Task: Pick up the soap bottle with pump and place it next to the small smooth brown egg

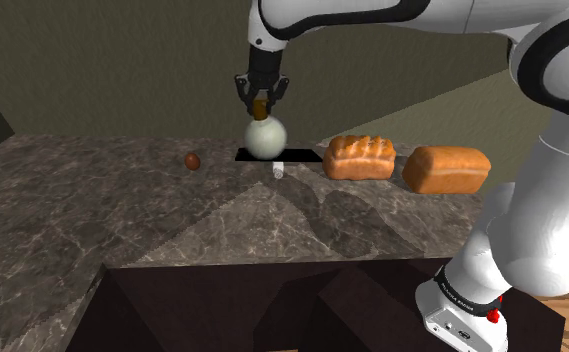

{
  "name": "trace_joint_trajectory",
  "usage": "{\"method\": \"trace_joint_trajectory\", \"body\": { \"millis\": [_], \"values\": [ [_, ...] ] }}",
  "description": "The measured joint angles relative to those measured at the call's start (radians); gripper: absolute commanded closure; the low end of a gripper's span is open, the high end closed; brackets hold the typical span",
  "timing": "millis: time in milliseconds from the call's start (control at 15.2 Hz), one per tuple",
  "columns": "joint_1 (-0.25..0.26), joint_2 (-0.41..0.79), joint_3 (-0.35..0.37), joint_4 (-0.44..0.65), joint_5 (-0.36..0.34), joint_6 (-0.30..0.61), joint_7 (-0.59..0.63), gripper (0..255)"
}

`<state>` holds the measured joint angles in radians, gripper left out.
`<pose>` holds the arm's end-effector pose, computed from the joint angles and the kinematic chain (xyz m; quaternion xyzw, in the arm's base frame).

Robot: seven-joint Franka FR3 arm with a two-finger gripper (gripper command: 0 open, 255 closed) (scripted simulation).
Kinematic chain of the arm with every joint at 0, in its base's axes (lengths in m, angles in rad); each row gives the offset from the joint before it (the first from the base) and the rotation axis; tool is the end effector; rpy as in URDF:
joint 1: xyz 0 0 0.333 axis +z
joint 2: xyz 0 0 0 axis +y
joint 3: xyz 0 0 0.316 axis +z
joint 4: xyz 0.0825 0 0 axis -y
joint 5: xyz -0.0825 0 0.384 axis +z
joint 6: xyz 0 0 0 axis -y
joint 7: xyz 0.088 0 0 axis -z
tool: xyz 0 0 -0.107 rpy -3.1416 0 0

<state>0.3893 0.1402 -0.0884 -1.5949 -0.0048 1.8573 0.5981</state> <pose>0.5898 0.1861 0.5578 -0.9873 0.1464 -0.0589 0.0190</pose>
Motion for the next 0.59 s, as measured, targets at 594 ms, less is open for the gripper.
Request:
{"method": "trace_joint_trajectory", "body": {
  "millis": [594],
  "values": [
    [0.102,0.223,0.06,0.282,-0.023,-0.063,0.167,255]
  ]
}}
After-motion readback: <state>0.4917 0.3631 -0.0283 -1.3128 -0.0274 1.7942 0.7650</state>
